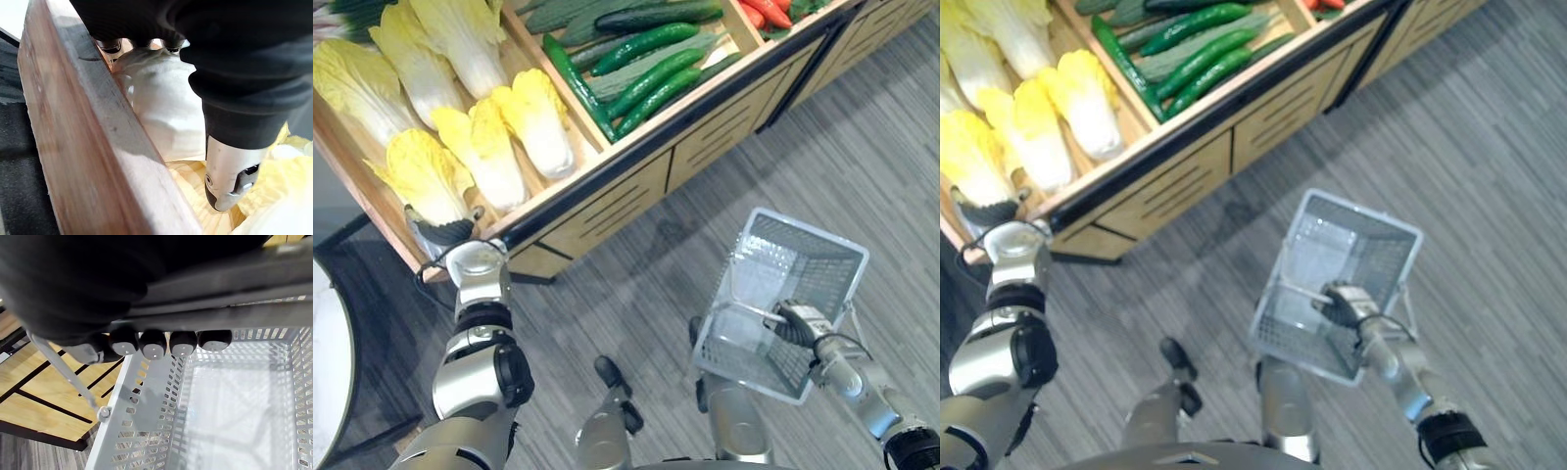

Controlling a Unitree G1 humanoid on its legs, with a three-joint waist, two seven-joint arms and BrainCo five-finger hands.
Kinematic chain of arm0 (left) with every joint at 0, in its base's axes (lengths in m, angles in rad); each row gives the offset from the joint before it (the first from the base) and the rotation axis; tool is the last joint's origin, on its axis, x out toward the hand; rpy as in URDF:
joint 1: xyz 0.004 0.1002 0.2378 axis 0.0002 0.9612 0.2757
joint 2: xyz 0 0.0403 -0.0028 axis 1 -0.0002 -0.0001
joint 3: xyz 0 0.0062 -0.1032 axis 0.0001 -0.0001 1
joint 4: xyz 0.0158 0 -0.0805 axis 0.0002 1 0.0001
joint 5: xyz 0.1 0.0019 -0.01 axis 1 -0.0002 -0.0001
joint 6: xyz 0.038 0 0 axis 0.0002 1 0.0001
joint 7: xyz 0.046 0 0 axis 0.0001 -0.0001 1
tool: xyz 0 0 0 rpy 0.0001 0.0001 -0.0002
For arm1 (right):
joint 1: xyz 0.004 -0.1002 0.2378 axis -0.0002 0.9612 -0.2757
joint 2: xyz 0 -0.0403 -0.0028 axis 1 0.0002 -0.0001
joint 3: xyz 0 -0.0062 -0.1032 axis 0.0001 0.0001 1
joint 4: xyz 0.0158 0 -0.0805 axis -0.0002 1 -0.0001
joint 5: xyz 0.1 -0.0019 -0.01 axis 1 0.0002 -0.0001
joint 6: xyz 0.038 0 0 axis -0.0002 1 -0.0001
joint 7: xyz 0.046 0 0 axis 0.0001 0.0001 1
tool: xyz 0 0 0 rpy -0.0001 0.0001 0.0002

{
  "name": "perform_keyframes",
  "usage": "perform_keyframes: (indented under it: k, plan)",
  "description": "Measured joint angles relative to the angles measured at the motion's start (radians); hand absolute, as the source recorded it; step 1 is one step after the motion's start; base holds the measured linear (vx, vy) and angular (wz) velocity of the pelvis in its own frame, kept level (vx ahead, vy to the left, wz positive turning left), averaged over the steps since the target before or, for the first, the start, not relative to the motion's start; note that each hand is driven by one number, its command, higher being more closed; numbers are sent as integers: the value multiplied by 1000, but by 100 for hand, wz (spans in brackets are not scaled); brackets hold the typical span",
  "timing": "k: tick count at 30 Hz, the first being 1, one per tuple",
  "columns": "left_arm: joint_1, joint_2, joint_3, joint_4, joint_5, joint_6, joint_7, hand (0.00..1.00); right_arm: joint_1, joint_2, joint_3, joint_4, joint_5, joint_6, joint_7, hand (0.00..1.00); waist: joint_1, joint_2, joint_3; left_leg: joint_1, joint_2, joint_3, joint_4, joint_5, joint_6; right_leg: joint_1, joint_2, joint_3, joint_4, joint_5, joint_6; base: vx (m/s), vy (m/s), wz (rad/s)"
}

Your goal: Pick vegetable in the basket

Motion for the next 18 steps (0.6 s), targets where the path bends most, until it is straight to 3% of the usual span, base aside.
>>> perform_keyframes:
  k: [5, 12, 18]
  plan:
    - [1, 3, 0, 5, 35, 13, -5, 100, -8, -3, 17, -31, 0, -1, 0, 100, 9, 1, -1, 0, 1, 5, 0, 0, 0, -3, 1, 4, 0, 3, -1, 11, -8, -4]
    - [1, 5, -1, 24, 42, 13, -67, 100, -20, -2, 53, -70, 1, -5, 2, 100, 14, 4, -8, 1, -1, 7, 0, 0, 0, -2, -5, -3, 2, 5, 2, 0, 0, 0]
    - [23, -22, 24, 64, 6, 3, -85, 100, 7, 0, 56, -77, 1, -5, 7, 100, 5, 4, -75, 13, -1, 7, 0, 0, -1, 12, -6, -11, 2, 5, 2, 28, -11, 2]
